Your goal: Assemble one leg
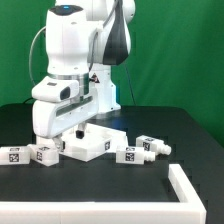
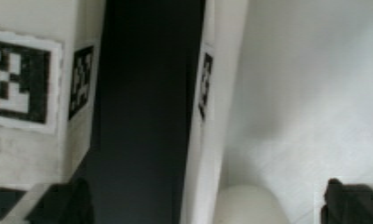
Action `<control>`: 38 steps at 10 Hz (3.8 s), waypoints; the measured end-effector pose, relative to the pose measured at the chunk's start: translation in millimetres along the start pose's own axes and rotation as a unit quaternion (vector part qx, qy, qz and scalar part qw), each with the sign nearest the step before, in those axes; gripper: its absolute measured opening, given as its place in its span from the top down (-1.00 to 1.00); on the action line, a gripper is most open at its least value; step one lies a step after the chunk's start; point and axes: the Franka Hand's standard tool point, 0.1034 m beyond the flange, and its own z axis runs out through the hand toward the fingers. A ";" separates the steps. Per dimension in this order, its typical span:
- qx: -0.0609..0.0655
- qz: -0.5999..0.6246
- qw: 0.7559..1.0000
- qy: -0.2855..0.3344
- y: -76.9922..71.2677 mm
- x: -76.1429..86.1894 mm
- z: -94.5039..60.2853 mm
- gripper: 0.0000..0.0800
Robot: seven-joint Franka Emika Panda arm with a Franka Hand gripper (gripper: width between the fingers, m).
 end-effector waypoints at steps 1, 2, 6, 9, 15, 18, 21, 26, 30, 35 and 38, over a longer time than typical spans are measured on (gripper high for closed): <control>-0.006 0.001 1.000 0.003 1.3 -0.1 0.4 -0.62; -0.010 0.004 1.000 0.005 0.6 0.8 0.7 -0.62; -0.012 0.003 1.000 0.005 -7.4 9.4 -0.1 -0.62; 0.006 0.008 1.000 -0.002 -17.1 1.9 17.3 -0.62; 0.012 0.013 1.000 -0.004 -20.7 0.5 22.1 0.39; 0.013 0.010 1.000 -0.006 -14.2 0.3 16.8 0.85; 0.025 0.067 0.997 -0.019 12.2 26.1 -35.6 0.86; 0.010 0.109 0.994 -0.012 42.7 63.6 -57.1 0.86; 0.027 0.197 0.980 -0.029 56.3 71.5 -65.9 0.86; 0.040 0.317 0.946 -0.051 90.1 101.4 -72.5 0.86; 0.041 0.319 0.945 -0.052 90.0 101.1 -70.6 0.86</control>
Offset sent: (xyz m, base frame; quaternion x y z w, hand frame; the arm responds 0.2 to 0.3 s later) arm -0.0055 0.0124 0.0097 -0.0266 -0.0029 0.0046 0.9996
